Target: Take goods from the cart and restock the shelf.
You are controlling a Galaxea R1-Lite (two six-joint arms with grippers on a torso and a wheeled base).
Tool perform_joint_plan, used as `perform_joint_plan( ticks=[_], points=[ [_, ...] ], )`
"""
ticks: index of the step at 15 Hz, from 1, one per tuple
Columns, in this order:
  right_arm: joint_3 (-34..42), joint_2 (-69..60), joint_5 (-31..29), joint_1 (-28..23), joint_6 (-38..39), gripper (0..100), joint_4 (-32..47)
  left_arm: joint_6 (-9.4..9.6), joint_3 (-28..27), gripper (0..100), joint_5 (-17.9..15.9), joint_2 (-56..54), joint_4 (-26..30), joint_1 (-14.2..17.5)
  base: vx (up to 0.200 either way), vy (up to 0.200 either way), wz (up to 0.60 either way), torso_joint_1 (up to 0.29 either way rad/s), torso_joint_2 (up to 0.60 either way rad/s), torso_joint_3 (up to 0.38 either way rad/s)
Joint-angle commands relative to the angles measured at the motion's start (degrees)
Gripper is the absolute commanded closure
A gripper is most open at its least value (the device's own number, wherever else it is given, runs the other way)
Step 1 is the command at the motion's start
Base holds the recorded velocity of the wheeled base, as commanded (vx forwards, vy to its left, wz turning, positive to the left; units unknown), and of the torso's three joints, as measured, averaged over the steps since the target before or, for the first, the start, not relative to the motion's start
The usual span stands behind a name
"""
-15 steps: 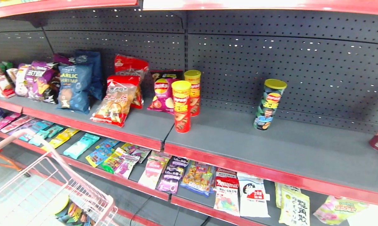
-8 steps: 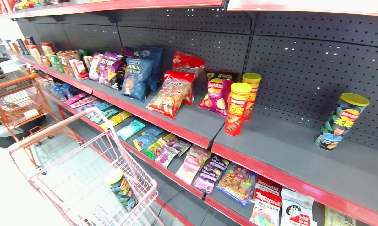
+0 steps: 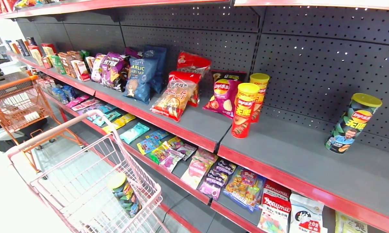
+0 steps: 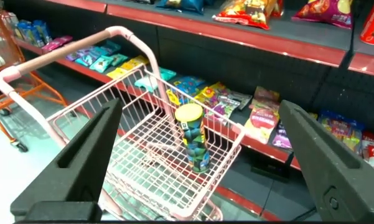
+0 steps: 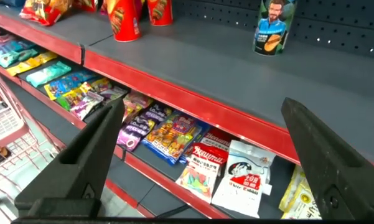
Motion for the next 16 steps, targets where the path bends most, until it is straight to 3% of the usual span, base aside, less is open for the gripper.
perform_joint_plan(
  ticks=[1,16],
  points=[
    [0.0,0.0,0.0,0.0,0.0,0,0.0,-0.07,0.0,0,0.0,0.1,0.0,0.0,0.000,0.000,0.00,-0.105,0.21,0.119],
    [0.0,0.0,0.0,0.0,0.0,0,0.0,-0.68,0.0,0,-1.1,0.1,0.0,0.0,0.000,0.000,0.00,-0.135,0.32,0.182]
  ],
)
